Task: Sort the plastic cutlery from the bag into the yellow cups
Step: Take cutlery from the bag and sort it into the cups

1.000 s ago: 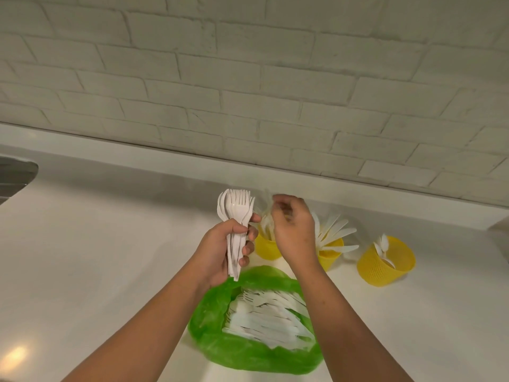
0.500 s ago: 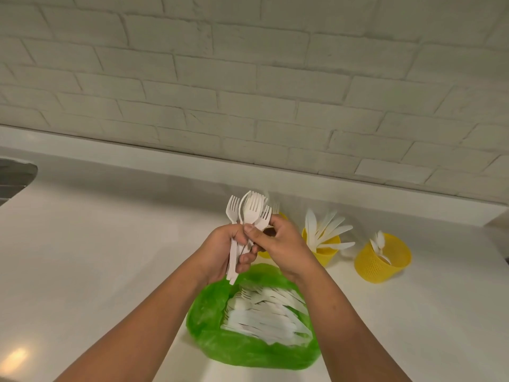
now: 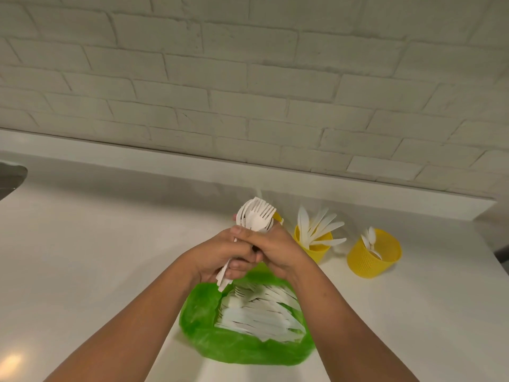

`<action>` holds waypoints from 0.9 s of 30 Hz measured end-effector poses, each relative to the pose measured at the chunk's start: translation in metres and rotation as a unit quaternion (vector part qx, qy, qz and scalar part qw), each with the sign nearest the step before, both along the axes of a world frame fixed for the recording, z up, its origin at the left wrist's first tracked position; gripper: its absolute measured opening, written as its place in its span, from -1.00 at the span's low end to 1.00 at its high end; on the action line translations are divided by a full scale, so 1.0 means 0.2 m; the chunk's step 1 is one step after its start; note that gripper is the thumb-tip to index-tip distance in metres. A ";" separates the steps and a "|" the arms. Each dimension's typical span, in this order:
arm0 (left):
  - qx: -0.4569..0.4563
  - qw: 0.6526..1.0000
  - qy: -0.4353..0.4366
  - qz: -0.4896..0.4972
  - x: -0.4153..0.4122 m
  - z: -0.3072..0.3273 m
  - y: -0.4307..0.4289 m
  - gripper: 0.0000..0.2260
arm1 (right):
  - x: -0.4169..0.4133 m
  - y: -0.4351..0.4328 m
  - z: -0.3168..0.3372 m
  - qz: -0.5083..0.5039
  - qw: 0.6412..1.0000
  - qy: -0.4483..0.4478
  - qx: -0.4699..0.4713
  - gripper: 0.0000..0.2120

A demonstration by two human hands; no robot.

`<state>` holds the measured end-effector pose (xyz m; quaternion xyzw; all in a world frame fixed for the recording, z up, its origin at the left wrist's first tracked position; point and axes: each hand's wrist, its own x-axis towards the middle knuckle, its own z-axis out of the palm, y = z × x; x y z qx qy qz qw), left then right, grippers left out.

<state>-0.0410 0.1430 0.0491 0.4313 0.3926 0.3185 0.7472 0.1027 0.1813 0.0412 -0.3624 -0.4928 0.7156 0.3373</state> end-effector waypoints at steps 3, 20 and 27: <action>-0.007 1.000 0.022 0.010 0.02 0.00 0.01 -0.95 | -0.02 0.01 0.01 -0.012 1.000 -0.006 -0.005 -0.84; 0.044 0.976 0.189 0.104 0.03 -0.04 0.09 -0.78 | 0.02 0.16 0.04 -0.111 0.976 -0.144 0.123 -0.86; 0.171 0.944 0.274 0.067 0.07 0.02 0.18 -0.74 | 0.07 0.31 0.09 -0.123 0.974 -0.137 0.135 -0.87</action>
